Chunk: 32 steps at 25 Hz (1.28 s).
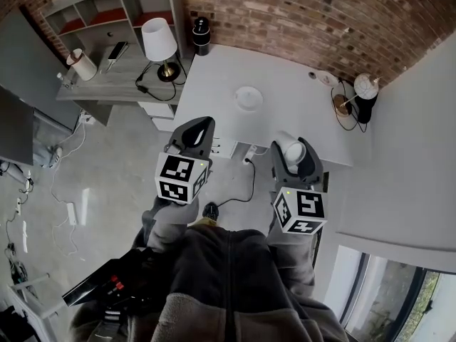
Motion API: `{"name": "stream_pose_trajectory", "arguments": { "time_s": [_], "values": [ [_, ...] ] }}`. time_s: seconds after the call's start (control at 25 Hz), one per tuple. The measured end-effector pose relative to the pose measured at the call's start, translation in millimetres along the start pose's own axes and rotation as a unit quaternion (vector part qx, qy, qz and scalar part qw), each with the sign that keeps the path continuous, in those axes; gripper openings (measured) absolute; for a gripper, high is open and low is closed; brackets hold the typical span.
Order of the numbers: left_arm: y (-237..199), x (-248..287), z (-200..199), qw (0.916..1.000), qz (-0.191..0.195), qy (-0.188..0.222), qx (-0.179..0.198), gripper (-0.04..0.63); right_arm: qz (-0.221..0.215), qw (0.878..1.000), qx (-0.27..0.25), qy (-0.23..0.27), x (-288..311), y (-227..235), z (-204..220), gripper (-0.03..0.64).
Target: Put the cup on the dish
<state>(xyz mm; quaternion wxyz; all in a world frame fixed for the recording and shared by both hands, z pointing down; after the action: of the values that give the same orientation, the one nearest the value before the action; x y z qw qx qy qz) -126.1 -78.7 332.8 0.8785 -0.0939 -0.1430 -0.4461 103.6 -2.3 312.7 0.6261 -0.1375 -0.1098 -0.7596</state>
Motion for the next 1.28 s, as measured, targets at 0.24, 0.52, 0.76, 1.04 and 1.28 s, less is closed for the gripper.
{"name": "stream_pose_trajectory", "arguments": {
  "time_s": [0.24,0.52,0.76,1.04,1.28],
  "values": [
    [-21,6,6,0.9998,0.006,-0.009,-0.018,0.006,-0.002,1.000,0.002,-0.022,21,-12,0,0.264],
    [-36,9,18,0.9989,-0.010,-0.016,-0.042,0.006,-0.021,0.999,-0.012,-0.031,41,-21,-4,0.264],
    [-42,15,16,0.9984,-0.025,-0.022,-0.046,0.005,-0.039,0.998,-0.014,-0.039,55,-19,-7,0.264],
    [-39,42,2,0.9975,-0.052,-0.022,-0.042,0.006,-0.065,0.997,-0.013,-0.031,87,11,-9,0.264],
    [-28,74,-14,0.9980,-0.049,-0.027,-0.031,0.006,-0.080,0.996,-0.010,-0.036,113,37,-11,0.264]
  ]
}}
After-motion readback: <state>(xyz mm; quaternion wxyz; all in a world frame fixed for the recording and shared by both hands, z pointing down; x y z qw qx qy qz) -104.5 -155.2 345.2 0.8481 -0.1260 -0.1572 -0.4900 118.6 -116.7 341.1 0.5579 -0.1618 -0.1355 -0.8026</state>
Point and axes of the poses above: the fingertips, and each gripper's own axes: x forward along the fingers, y to its right, z out of its underside, the point moved 8 cm from there along -x, backward along the fingers, and after that the axes turned 8 degrees about -y, right-handed, at the moved point
